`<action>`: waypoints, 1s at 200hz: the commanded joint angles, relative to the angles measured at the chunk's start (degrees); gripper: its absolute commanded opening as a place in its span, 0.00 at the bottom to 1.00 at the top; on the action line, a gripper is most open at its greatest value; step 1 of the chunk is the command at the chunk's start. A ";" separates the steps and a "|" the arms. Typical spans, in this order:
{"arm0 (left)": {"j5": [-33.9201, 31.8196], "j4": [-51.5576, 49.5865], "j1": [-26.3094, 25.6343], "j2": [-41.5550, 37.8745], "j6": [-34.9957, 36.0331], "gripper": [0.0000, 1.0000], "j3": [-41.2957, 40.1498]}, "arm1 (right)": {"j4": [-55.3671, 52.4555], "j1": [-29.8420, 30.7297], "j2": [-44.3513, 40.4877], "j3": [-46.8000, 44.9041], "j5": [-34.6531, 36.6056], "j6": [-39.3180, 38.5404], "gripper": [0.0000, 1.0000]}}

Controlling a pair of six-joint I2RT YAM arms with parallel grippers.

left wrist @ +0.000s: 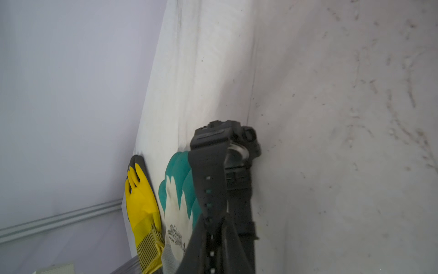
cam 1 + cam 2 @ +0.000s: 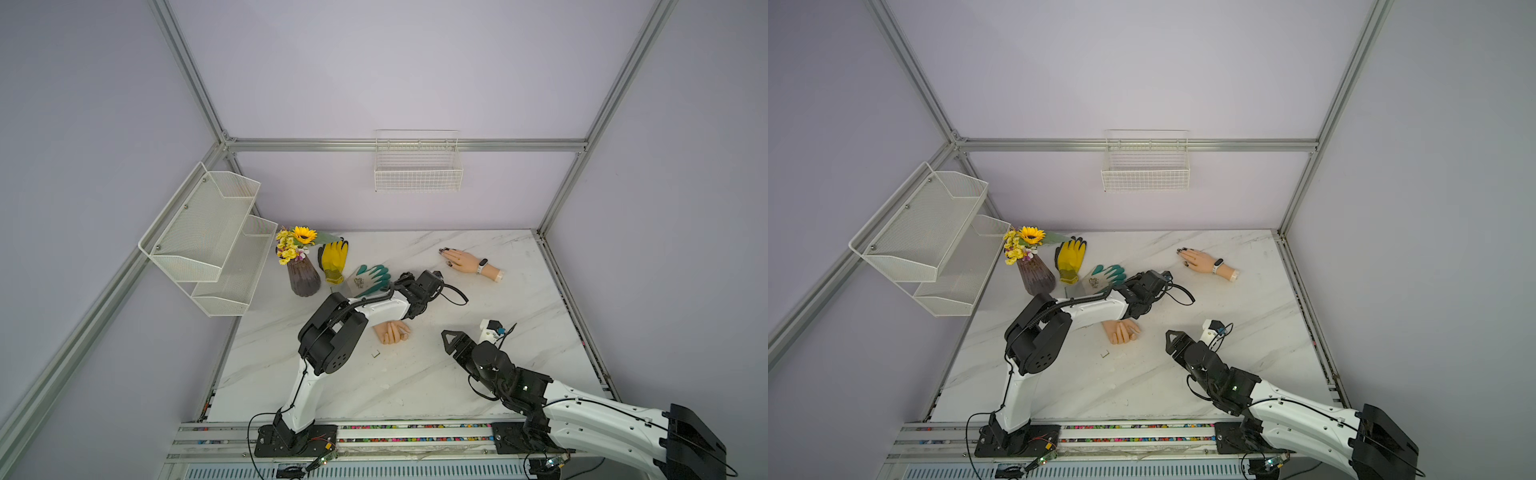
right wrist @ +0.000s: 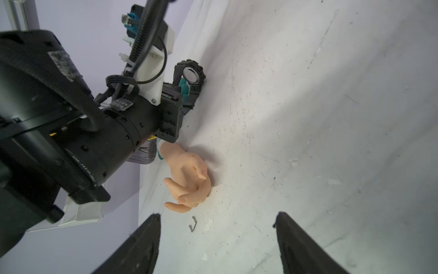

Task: Take off the watch
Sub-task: Place the watch at the center of the board.

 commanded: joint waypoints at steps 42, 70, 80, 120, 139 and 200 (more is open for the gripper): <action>1.73 8.02 -3.80 1.56 4.32 0.46 -4.17 | -5.58 -0.15 -4.96 0.46 -1.07 0.74 0.79; 3.91 4.62 -3.64 -0.07 -2.27 0.81 -3.18 | -6.27 -0.39 -4.96 2.58 -2.00 -1.59 0.81; 5.06 3.67 -3.48 -1.21 -4.90 0.93 -3.38 | -7.00 -0.62 -4.42 4.26 -1.95 -2.92 0.81; 11.87 0.21 -2.06 -12.60 -16.54 1.00 -6.57 | -9.01 -4.87 -3.31 12.09 -3.02 -12.12 0.84; 16.36 -0.87 -1.21 -20.97 -22.45 1.00 -9.44 | -9.02 -9.58 -1.51 17.17 -5.51 -20.19 0.91; 33.39 -1.69 1.91 -49.05 -45.56 1.00 -24.13 | -7.39 -29.38 21.37 38.56 -17.46 -46.96 0.97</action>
